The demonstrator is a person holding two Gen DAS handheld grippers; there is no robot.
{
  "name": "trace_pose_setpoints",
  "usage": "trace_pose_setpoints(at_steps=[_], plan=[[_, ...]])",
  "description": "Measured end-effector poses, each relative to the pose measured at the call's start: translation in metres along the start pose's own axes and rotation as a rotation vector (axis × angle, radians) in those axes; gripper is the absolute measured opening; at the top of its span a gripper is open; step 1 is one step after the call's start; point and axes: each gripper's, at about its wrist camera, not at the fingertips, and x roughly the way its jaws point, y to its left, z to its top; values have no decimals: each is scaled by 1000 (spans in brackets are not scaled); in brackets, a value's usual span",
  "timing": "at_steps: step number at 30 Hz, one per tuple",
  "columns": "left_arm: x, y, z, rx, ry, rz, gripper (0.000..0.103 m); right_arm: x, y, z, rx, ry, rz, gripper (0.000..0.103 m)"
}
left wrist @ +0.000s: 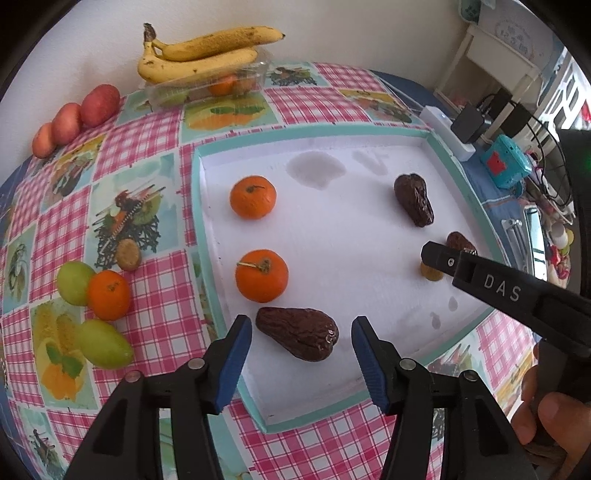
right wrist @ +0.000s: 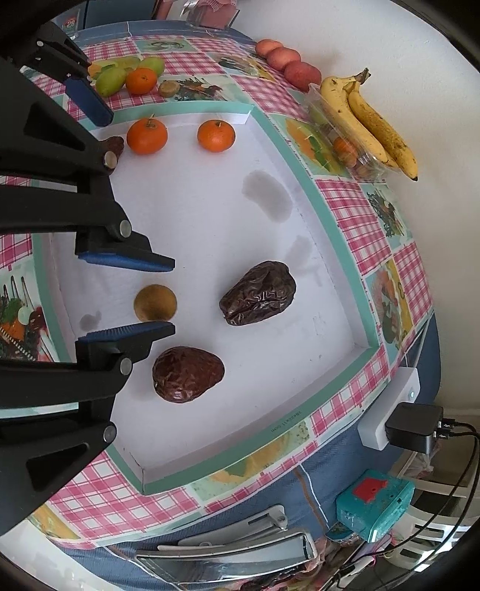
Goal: Organize fruits
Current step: 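Open the left tool to release the date while the right releases the kiwi, then withdraw both tools from the tray toward the green pears and tangerine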
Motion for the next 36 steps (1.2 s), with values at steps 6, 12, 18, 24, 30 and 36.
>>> trace_pose_setpoints(at_steps=[6,12,18,24,30,36], plan=[[-9,19,6,-63,-24,22,70,-2,0,0,-4,-7,1,50],[-22,52,10,-144,-68,82,75,-6,1,1,-2,-22,15,65],[-35,98,11,-270,-108,155,90,-8,3,2,-4,-29,16,69],[-59,147,7,-378,-166,240,96,-6,16,0,-47,-27,30,86],[-82,178,-1,-466,-231,303,103,-8,34,-4,-101,-38,49,87],[-100,192,-7,-508,-276,322,103,-11,55,-9,-172,-43,40,87]])
